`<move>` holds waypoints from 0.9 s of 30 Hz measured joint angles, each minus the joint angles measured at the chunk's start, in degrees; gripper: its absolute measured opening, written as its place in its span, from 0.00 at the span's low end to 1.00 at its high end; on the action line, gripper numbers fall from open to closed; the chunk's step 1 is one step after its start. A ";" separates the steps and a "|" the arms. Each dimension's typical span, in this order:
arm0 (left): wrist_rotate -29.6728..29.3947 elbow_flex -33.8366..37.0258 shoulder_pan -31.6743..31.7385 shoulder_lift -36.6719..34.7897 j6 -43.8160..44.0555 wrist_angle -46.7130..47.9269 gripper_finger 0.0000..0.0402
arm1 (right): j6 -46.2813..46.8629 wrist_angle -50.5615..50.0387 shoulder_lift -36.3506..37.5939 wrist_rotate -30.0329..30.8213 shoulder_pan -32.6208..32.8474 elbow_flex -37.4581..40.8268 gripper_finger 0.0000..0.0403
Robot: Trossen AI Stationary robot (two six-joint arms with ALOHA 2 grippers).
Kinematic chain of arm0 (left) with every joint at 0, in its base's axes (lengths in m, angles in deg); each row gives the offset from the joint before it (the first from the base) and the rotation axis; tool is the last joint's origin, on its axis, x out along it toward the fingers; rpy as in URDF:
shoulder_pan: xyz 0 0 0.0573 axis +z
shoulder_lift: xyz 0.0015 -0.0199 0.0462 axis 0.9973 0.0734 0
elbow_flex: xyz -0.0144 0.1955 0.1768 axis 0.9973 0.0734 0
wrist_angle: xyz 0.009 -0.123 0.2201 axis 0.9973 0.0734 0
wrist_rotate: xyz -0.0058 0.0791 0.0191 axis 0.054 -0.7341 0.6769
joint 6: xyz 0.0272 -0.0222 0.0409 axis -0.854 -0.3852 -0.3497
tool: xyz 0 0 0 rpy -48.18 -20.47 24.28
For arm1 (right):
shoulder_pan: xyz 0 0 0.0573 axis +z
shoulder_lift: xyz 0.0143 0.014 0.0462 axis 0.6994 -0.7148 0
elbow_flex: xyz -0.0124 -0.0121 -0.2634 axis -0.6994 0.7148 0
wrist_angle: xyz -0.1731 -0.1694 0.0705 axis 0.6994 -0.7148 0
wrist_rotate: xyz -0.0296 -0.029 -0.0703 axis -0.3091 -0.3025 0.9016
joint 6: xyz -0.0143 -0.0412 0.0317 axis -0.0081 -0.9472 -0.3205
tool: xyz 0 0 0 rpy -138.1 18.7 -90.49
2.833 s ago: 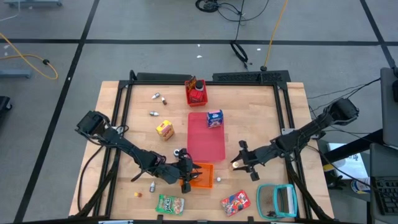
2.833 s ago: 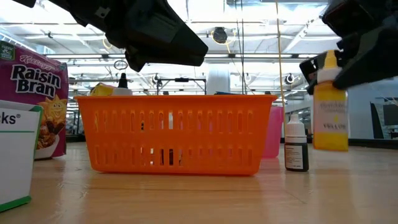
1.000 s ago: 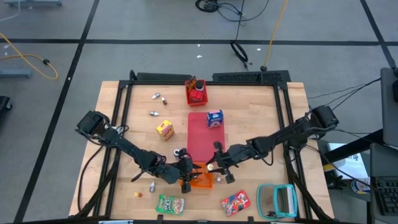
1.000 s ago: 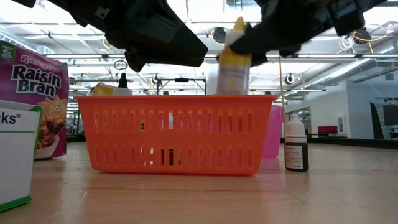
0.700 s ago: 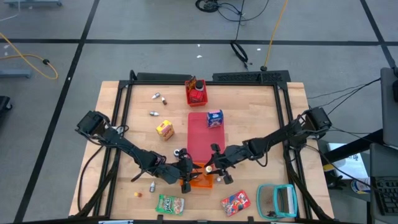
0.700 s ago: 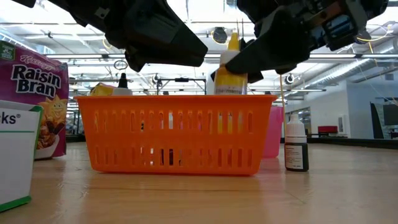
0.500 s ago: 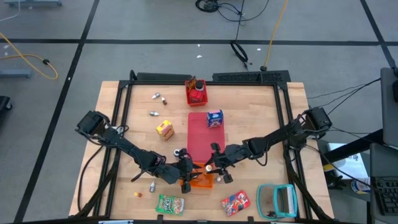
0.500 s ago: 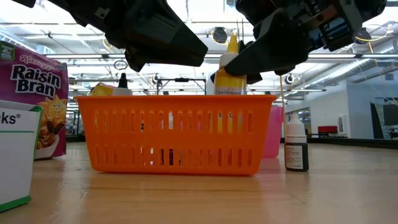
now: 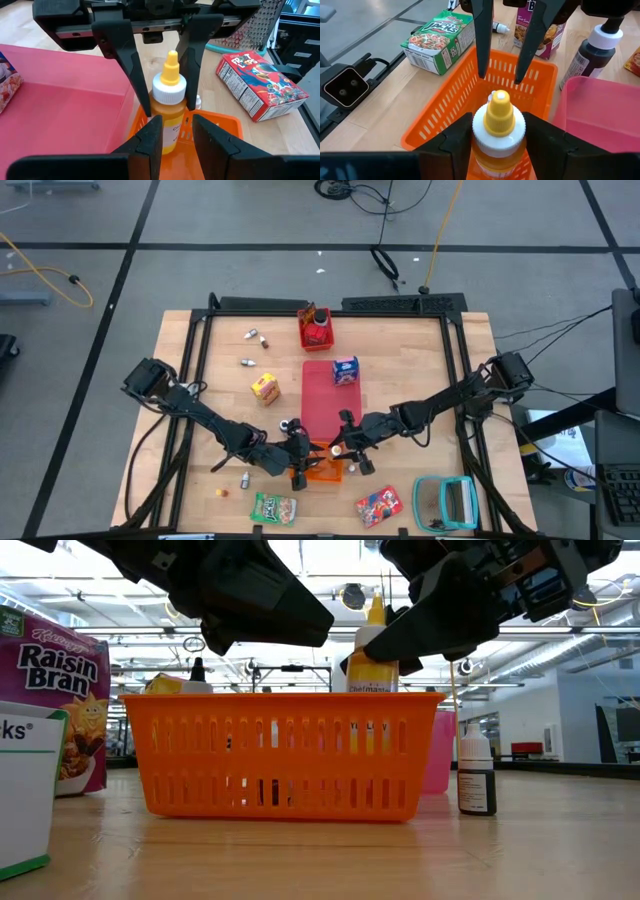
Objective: Pick & Place Kitchen Items
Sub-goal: Put the big orange food coloring bottle into the orange bin
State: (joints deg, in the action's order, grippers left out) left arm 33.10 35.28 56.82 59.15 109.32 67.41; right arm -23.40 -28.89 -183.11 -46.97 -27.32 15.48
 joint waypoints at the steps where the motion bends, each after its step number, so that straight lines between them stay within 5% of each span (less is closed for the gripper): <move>1: 0.00 0.00 0.00 0.00 -0.02 0.00 0.27 | 0.00 0.00 0.00 0.00 0.00 0.02 0.39; 27: 0.02 0.00 0.02 0.00 0.00 0.00 0.27 | -2.40 -0.43 0.02 0.02 0.00 0.04 0.42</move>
State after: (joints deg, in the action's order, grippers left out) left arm 33.13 35.28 56.84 59.15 109.32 67.41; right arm -25.81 -29.32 -183.09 -46.95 -27.32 15.52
